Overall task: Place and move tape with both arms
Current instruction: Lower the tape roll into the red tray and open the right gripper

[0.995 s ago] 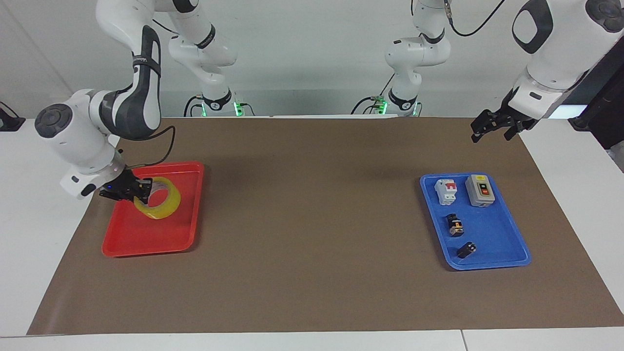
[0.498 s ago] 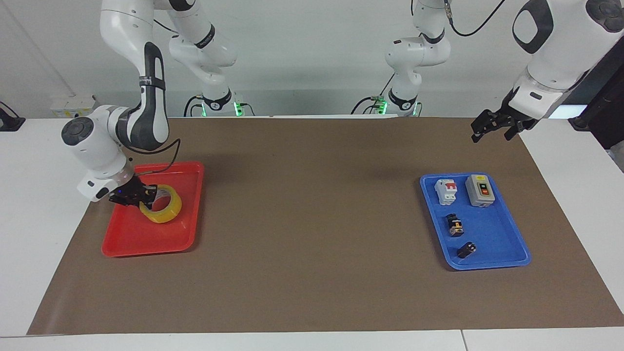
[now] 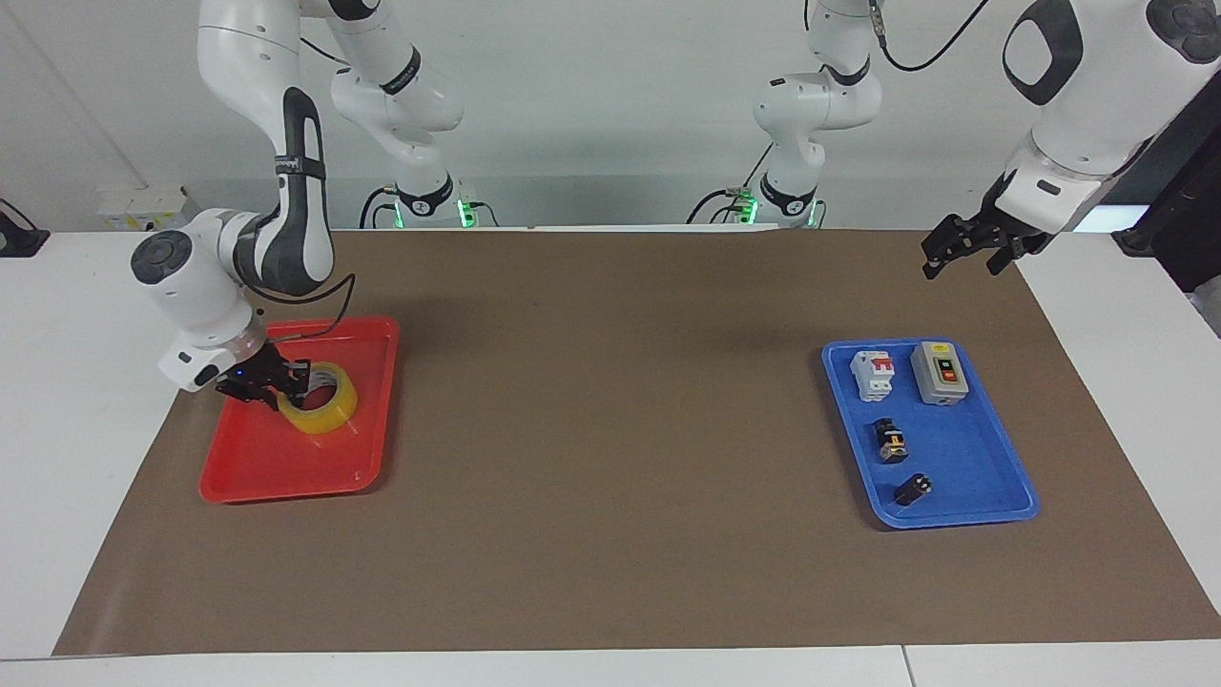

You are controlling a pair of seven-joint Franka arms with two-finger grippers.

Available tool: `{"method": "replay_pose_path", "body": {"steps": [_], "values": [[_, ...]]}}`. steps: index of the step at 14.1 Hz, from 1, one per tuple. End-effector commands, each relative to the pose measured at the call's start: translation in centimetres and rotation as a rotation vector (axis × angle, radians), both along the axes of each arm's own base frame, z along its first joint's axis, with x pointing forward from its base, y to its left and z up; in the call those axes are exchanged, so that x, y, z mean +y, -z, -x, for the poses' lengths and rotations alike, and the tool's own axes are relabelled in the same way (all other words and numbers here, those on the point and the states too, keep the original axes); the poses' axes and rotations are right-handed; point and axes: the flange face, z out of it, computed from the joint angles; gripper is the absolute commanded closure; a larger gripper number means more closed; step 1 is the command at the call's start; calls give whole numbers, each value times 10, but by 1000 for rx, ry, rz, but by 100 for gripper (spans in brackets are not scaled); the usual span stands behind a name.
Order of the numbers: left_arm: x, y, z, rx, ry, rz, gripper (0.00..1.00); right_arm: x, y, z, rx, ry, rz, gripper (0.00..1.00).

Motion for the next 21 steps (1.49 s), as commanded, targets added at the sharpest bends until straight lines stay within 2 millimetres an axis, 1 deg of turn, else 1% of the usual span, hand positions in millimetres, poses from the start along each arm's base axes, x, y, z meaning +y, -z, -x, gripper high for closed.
{"method": "replay_pose_path", "body": {"steps": [1,3,5,6,7,8,9,11,12,14,15,17,19,21], "values": [[2,-5,2,-8,-1,10,0,10,-65,-18,13,-43,-8,0],[3,-4,2,-6,-1,10,0,28,-118,-37,16,-60,-10,0],[2,-5,2,-6,-1,10,0,40,-166,-47,19,-20,-9,0],[2,-5,2,-8,-1,10,0,47,-195,-48,32,11,-7,0],[2,-5,2,-8,-1,10,0,57,-217,-48,41,27,-9,0],[2,-4,2,-6,-1,11,0,59,-236,-43,55,39,-9,0],[2,-5,2,-8,-1,10,0,63,-249,-38,64,43,-10,0],[2,-5,2,-8,-1,10,0,55,-296,-18,34,66,-13,0],[2,-5,2,-8,-1,10,0,56,-306,-4,59,69,-15,0],[2,-5,2,-8,-1,10,0,56,-302,30,158,80,11,0],[2,-5,2,-8,-1,10,0,55,-303,37,161,84,32,0],[2,-5,2,-8,-1,10,0,61,-299,43,173,71,31,0],[2,-5,2,-8,-1,10,0,65,-296,42,174,65,32,0],[2,-5,2,-8,-1,10,0,76,-298,39,163,58,36,0]]}}
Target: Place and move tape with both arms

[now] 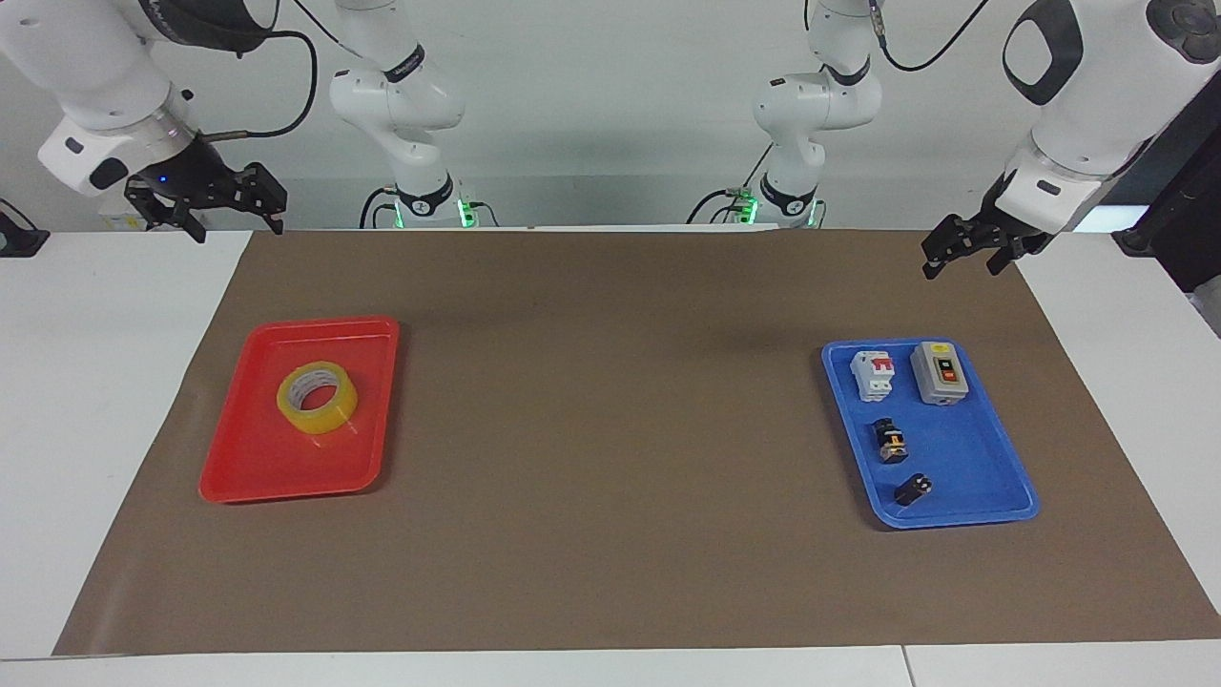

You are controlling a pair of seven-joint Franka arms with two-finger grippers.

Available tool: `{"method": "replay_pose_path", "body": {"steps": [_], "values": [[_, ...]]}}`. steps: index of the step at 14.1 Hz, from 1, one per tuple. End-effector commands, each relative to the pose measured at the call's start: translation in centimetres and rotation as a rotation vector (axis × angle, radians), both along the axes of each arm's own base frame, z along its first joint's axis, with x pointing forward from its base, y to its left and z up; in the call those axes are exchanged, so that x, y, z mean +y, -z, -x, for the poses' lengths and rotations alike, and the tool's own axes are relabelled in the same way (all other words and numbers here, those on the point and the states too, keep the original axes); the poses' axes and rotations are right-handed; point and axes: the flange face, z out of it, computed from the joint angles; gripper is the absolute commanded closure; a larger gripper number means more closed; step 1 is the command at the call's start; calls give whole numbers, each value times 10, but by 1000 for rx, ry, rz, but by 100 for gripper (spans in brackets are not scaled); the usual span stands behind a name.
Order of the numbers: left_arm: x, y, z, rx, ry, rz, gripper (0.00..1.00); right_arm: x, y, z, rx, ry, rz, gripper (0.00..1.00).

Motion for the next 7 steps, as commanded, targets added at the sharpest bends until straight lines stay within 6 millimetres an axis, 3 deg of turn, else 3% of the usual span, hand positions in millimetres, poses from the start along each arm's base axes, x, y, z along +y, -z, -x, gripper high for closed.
{"method": "replay_pose_path", "body": {"steps": [1,7], "values": [[2,-5,2,-8,-1,10,0,11,0,2,-19,14,27,0],[2,-5,2,-8,-1,10,0,33,3,0,-19,-5,20,0]]}}
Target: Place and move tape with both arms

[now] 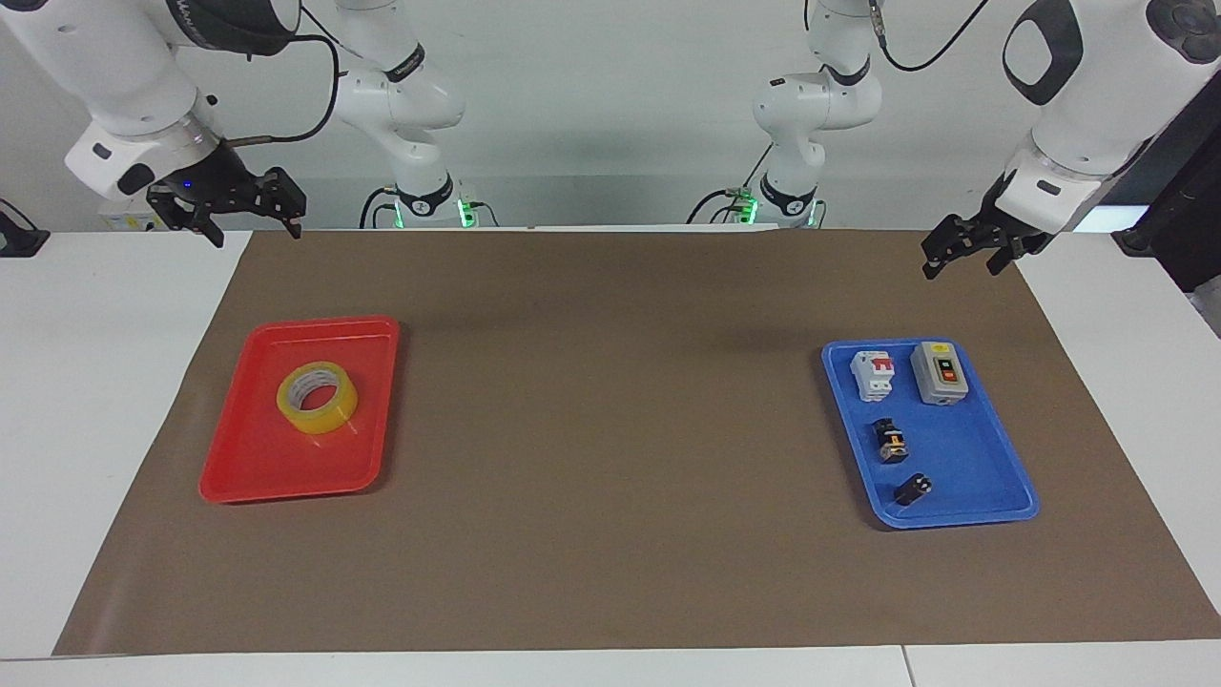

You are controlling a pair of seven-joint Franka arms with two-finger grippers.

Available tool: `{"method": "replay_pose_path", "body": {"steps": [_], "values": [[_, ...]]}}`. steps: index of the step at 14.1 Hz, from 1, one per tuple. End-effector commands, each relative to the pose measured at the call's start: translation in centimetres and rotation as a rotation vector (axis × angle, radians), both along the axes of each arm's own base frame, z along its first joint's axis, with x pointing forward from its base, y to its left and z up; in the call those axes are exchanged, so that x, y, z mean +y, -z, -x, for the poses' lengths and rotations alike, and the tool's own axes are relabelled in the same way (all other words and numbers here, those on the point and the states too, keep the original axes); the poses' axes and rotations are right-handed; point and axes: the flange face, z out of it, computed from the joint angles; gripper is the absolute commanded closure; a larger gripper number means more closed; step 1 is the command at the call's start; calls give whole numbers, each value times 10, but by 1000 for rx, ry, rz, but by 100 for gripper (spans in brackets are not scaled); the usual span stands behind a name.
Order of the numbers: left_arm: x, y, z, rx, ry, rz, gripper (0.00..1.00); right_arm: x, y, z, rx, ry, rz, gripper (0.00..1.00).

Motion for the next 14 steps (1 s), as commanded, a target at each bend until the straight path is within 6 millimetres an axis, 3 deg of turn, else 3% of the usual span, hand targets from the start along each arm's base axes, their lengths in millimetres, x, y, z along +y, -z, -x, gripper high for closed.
{"method": "replay_pose_path", "body": {"steps": [1,14], "values": [[2,-5,2,-8,-1,10,0,3,1,4,-14,11,12,0],[2,-5,2,-6,-1,10,0,6,-7,-4,-59,19,14,0]]}}
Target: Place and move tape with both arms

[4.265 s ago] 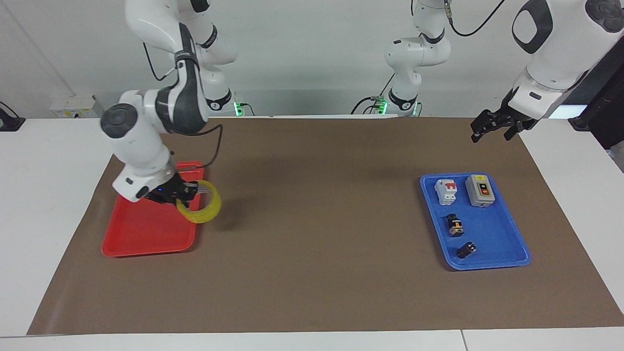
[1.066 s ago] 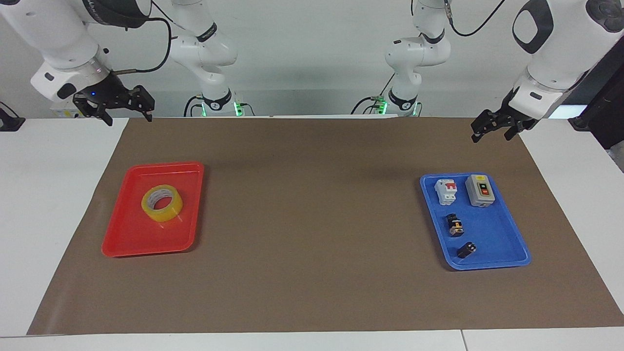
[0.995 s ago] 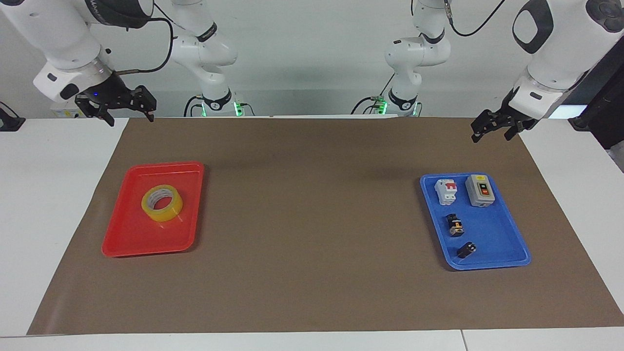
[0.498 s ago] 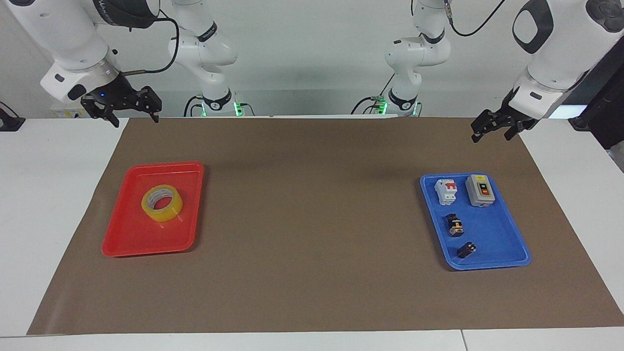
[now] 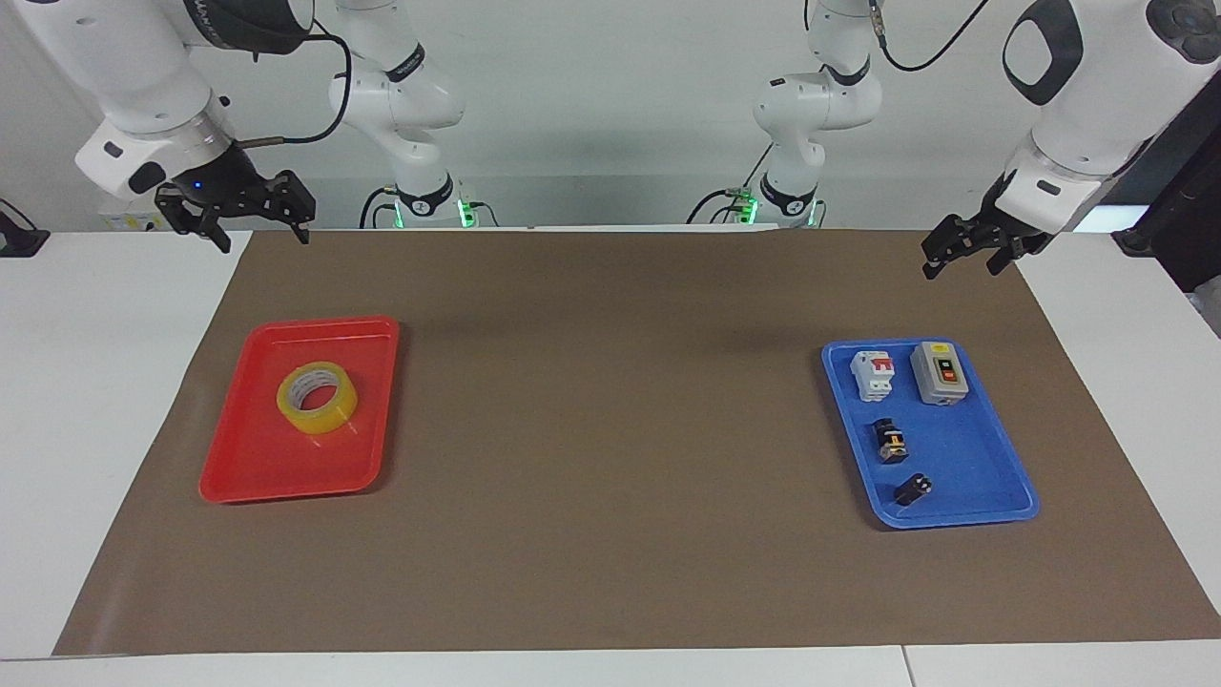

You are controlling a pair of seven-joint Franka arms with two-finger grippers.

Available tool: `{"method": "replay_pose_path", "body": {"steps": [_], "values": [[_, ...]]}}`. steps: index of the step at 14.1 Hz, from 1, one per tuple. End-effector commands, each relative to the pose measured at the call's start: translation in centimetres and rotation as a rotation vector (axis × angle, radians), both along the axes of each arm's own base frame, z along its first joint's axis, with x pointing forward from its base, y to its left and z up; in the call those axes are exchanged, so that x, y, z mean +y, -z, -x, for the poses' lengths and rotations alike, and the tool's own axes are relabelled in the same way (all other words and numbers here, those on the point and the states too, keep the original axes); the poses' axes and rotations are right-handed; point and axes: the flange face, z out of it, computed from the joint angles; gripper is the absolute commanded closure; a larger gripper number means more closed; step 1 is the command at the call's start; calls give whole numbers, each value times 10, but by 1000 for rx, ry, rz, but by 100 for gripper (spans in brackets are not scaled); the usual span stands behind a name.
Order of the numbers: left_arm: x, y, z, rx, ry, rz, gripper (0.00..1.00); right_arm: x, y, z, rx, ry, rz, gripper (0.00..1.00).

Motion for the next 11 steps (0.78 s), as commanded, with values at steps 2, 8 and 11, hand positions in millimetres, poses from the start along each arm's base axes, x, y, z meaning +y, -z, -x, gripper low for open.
{"method": "replay_pose_path", "body": {"steps": [2,8,11], "values": [[2,-5,2,-6,-1,10,0,1,-2,1,-19,14,9,0],[2,-5,2,-8,-1,10,0,3,-4,0,-28,13,14,0],[2,-5,2,-8,-1,10,0,3,-5,-2,-40,27,13,0]]}}
